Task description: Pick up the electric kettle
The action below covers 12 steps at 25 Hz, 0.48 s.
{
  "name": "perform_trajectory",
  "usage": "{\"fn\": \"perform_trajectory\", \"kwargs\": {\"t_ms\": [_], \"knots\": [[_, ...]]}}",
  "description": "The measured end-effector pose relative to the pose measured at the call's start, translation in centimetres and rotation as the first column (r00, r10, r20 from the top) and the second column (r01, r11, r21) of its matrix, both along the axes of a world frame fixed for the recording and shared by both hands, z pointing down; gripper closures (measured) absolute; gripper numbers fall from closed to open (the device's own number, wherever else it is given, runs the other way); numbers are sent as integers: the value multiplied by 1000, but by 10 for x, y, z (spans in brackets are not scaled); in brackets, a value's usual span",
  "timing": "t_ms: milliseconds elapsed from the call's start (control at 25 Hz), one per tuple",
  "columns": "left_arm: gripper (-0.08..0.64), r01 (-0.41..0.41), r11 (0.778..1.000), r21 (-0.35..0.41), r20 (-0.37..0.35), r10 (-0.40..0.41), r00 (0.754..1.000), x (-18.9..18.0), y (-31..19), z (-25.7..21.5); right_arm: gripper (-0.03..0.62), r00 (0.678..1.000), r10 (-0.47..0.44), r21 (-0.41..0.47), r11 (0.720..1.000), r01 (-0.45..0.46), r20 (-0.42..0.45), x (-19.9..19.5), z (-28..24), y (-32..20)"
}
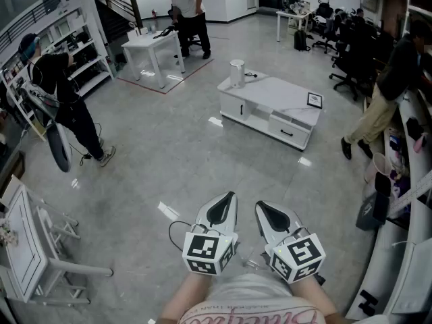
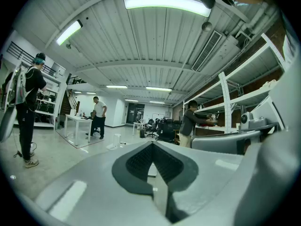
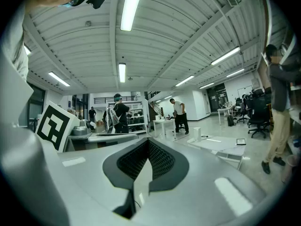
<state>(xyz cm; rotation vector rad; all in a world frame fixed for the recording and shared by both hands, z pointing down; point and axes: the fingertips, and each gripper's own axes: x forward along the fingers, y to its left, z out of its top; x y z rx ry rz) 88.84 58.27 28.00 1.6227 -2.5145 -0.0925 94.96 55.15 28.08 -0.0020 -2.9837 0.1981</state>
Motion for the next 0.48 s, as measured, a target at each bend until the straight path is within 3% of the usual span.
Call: {"fn": "perform_trajectory", "kwargs": {"t_ms": [480], "knots": [[552, -15, 1000, 12, -22, 15, 1000, -66, -32, 1, 569, 999, 32, -13, 999, -32, -39, -59, 13, -31]]}}
